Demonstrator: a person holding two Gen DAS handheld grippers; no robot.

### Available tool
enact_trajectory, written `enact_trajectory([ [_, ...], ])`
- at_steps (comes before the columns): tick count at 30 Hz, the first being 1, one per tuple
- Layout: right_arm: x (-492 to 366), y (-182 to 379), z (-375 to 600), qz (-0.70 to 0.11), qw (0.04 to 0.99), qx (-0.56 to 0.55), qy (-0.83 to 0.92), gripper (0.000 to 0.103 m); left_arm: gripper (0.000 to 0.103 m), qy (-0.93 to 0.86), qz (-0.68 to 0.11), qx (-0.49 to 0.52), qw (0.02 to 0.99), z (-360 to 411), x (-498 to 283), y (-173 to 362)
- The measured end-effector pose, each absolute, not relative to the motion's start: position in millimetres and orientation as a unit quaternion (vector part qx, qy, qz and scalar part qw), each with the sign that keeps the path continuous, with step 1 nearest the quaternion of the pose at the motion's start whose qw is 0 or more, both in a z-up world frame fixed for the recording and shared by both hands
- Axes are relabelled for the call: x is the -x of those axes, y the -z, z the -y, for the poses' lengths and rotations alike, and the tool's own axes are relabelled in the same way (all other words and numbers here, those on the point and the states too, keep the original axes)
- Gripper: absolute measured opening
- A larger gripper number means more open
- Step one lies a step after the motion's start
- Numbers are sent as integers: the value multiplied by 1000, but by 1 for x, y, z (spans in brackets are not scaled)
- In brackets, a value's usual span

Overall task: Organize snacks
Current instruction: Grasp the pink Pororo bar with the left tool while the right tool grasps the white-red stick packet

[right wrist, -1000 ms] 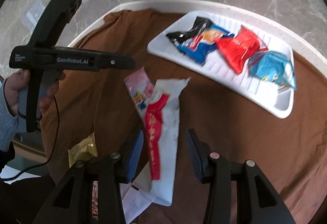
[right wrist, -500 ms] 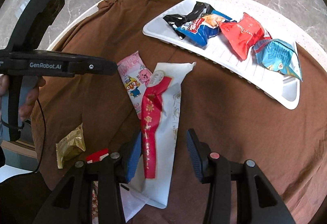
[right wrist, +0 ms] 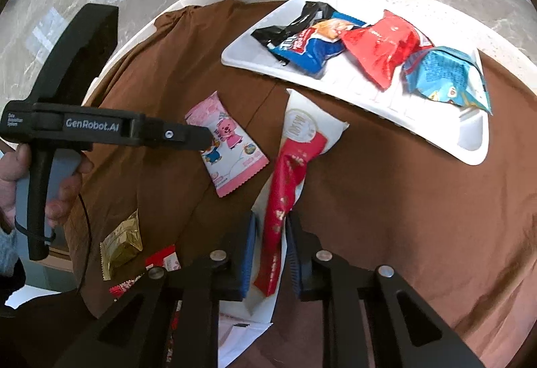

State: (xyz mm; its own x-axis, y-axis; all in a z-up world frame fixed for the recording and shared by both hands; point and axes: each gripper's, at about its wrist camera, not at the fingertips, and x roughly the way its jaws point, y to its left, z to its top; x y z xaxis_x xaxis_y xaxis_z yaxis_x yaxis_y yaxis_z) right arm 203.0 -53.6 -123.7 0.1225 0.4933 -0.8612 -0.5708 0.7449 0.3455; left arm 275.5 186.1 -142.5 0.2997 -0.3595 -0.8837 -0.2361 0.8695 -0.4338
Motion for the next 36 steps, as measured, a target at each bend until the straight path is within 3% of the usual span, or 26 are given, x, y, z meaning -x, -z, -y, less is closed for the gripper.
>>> enact_trajectory([
  [14, -200, 124, 62, -556, 750, 29, -357, 20, 52, 4, -594, 187, 782, -145, -307, 138],
  [21, -200, 124, 59, -554, 752, 32, -356, 21, 67, -36, -591, 219, 776, -137, -317, 139],
  [29, -196, 122, 60, -551, 757, 32, -351, 21, 67, -85, -585, 131, 796, -108, -329, 143],
  [36, -191, 121, 55, -550, 759, 42, -347, 21, 45, -68, -573, 101, 810, -110, -324, 142],
])
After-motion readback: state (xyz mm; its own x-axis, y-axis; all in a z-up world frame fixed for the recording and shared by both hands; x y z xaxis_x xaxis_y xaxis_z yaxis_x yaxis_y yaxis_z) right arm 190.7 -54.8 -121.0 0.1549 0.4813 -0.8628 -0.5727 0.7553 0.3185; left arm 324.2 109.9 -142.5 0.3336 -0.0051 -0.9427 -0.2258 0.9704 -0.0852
